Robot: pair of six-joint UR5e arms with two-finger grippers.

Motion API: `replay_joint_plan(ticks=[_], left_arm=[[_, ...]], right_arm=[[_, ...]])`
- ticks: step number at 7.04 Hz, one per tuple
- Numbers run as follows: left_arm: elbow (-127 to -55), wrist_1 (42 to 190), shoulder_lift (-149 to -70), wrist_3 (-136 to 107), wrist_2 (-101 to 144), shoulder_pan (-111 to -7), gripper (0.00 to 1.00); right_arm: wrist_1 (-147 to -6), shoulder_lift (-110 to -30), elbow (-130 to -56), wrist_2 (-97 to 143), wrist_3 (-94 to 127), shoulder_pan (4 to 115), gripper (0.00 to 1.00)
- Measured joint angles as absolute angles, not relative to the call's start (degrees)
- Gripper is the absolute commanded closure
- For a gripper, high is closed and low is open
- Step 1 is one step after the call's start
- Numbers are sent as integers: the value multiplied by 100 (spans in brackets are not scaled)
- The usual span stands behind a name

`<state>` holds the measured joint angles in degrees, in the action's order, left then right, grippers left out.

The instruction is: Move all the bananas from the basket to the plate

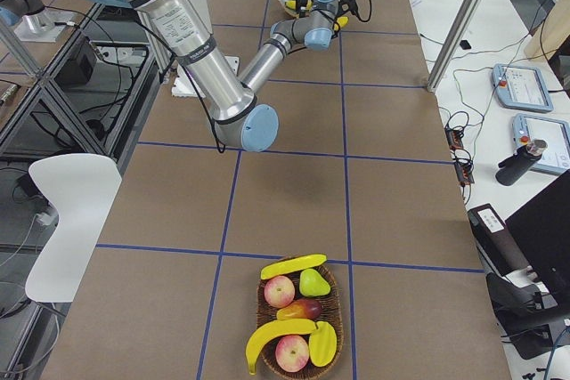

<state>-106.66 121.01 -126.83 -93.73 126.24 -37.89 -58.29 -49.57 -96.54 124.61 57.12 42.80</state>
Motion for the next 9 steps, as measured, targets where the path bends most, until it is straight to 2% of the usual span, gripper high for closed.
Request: replay_joint_plan(ticks=[6, 8, 9], left_arm=[[-10447, 12139, -12872, -9395, 12621, -3788, 2], [-10383, 12161, -12882, -9396, 12621, -3788, 8], [-10339, 12235, -12884, -9408, 12619, -3788, 17]], right_arm=[[-5827, -5014, -9817, 12490, 5704, 4250, 100], [-5827, -5031, -9832, 12504, 5700, 4252, 100], [-5827, -5034, -9842, 12506, 5702, 4252, 100]])
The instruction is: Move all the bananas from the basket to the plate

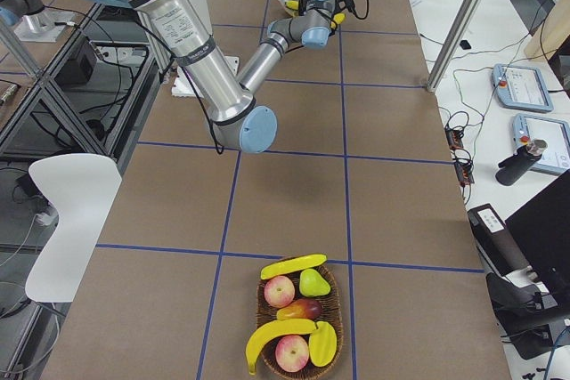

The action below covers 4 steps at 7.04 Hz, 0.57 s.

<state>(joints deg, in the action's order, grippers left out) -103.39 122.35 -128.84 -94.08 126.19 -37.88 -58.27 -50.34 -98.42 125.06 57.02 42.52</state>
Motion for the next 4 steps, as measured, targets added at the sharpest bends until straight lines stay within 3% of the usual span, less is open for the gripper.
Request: replay_joint_plan(ticks=[1, 4], left_arm=[[-10273, 12359, -12887, -9452, 12617, -3788, 27], [-10185, 12507, -12906, -9524, 12619, -3788, 33]], right_arm=[[-5827, -5035, -9853, 12507, 5702, 4249, 100], [-5827, -5044, -9861, 12507, 5696, 4242, 100]])
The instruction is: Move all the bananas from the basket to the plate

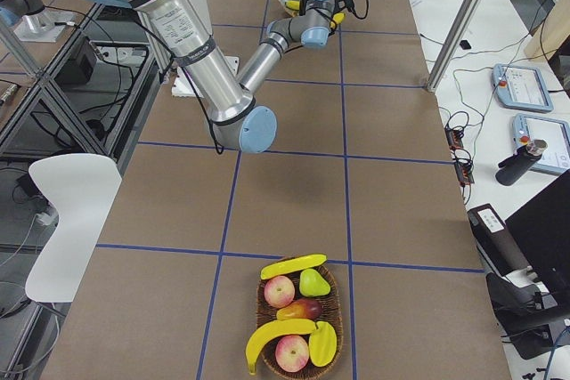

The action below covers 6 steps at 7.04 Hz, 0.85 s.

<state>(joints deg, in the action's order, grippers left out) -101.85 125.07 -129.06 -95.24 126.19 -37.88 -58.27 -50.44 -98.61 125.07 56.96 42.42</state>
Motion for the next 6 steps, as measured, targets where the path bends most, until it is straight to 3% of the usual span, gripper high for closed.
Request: replay_joint_plan(ticks=[5, 6], left_arm=[[-10131, 12518, -12981, -9527, 12617, -3708, 37], [-10112, 12521, -12986, -9527, 12619, -3697, 56]], right_arm=[[-5827, -5051, -9864, 12507, 5704, 4228, 100], [-5818, -5058, -9865, 12507, 5704, 4228, 100]])
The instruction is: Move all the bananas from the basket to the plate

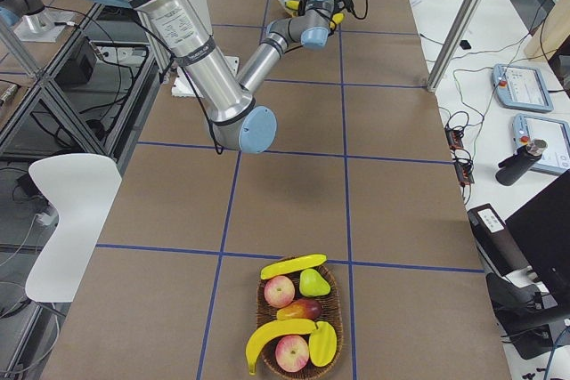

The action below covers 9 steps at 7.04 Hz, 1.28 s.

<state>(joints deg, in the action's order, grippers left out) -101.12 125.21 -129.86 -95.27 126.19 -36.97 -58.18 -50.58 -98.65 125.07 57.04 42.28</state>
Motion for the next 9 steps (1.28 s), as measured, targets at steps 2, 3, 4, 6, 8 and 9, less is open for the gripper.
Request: replay_joint_plan(ticks=[2, 3, 4, 6, 8, 9], left_arm=[[-10103, 12519, -12990, -9529, 12622, -3692, 100], [-10105, 12517, -12990, -9537, 12622, -3691, 100], [-10106, 12514, -12990, -9559, 12621, -3691, 100], [-10114, 12513, -12988, -9758, 12622, -3691, 100], [-10114, 12508, -12988, -9945, 12621, -3692, 100], [-10116, 12507, -12990, -10012, 12621, -3692, 100]], right_arm=[[-5774, -5080, -9862, 12504, 5704, 4225, 100], [-5735, -5089, -9861, 12501, 5704, 4223, 100], [-5714, -5094, -9861, 12499, 5706, 4221, 67], [-5688, -5096, -9857, 12502, 5842, 4216, 1], [-5530, -5090, -9856, 12501, 6225, 4212, 1], [-5485, -5091, -9853, 12497, 6292, 4212, 1]])
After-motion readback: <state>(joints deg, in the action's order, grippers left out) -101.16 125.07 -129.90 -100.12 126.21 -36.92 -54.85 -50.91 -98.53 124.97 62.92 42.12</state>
